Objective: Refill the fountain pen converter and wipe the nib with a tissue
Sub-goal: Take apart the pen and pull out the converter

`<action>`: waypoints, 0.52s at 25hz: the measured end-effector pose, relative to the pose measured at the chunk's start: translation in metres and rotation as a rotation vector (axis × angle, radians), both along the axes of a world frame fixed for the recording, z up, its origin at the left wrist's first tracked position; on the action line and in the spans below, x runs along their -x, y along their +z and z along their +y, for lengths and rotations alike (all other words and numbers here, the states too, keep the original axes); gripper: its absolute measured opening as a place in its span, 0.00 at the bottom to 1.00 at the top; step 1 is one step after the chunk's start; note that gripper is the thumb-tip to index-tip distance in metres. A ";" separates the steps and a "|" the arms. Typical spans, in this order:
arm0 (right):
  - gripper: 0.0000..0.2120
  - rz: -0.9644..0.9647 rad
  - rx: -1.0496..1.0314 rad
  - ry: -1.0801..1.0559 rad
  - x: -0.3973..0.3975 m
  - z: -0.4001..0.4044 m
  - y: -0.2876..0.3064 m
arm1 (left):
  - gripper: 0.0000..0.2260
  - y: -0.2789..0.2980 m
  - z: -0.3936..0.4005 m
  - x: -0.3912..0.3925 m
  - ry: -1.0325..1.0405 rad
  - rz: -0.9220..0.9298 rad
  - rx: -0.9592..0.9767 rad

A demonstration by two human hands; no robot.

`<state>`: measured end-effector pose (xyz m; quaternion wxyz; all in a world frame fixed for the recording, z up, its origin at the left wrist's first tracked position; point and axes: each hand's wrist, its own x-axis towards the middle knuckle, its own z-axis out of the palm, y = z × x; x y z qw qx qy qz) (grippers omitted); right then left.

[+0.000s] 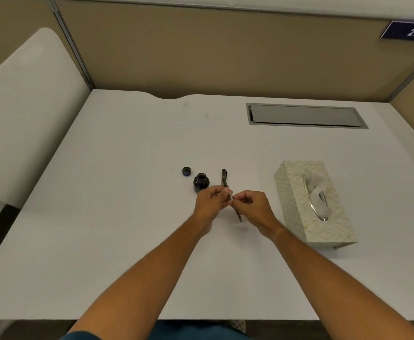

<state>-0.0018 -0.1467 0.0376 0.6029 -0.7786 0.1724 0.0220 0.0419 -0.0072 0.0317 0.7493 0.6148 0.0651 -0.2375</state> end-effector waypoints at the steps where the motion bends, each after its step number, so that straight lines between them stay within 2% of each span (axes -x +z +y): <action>1: 0.02 0.004 -0.014 0.025 0.001 0.002 0.001 | 0.10 0.001 -0.001 0.000 0.006 -0.003 0.007; 6: 0.07 0.092 -0.228 0.130 0.004 0.005 0.008 | 0.05 0.006 0.002 0.002 0.022 0.062 0.103; 13: 0.07 0.163 -0.311 0.302 0.010 0.004 0.014 | 0.08 0.006 0.013 0.009 0.039 0.128 0.253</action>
